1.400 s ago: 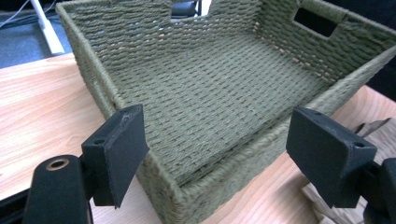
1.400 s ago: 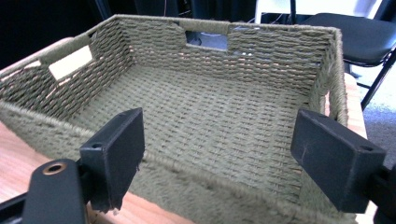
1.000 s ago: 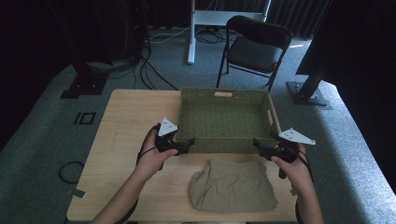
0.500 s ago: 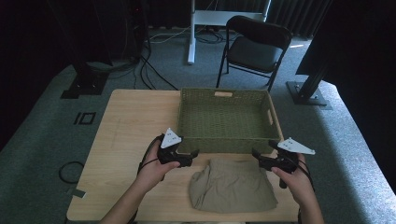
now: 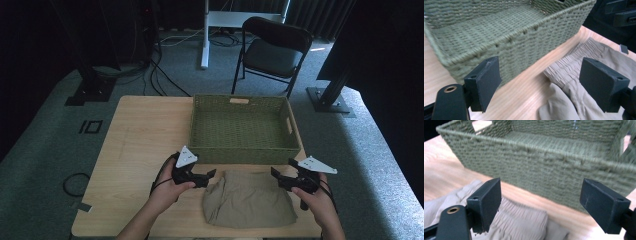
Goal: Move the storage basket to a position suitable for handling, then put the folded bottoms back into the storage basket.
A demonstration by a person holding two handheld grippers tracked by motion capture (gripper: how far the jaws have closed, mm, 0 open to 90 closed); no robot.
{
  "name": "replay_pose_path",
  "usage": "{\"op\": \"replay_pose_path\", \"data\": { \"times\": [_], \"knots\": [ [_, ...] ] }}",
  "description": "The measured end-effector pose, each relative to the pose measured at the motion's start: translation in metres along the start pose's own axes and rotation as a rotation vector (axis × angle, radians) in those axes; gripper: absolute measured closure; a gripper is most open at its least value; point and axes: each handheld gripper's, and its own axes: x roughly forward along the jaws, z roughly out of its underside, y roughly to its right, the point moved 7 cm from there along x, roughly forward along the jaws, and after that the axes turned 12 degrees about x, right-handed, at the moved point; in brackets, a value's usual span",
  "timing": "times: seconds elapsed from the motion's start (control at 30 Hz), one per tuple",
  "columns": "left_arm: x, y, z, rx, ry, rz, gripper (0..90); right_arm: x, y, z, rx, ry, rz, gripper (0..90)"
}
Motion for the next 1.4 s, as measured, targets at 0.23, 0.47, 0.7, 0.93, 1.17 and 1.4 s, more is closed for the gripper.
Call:
{"op": "replay_pose_path", "data": {
  "times": [0.23, 0.47, 0.7, 0.93, 1.17, 1.4],
  "knots": [
    [0.010, 0.009, 0.013, -0.027, -0.018, 0.029, 18.3, 0.001, 0.006, 0.018, 0.022, -0.031, 0.003, 17.2],
    [0.018, 0.026, 0.022, -0.034, -0.039, 0.075, 18.3, 0.002, 0.006, 0.032, 0.020, -0.062, 0.011, 17.2],
    [0.027, 0.039, 0.033, -0.034, -0.072, 0.097, 18.3, 0.001, 0.014, 0.047, 0.021, -0.094, 0.049, 17.2],
    [0.039, 0.057, 0.045, -0.043, -0.114, 0.141, 18.3, 0.003, 0.018, 0.064, 0.045, -0.125, 0.048, 17.1],
    [0.051, 0.061, 0.055, -0.040, -0.161, 0.120, 18.3, 0.008, 0.020, 0.079, 0.049, -0.170, 0.069, 17.1],
    [0.063, 0.063, 0.061, -0.058, -0.204, 0.115, 18.3, 0.011, 0.022, 0.088, 0.055, -0.198, 0.082, 17.1]
  ]
}}
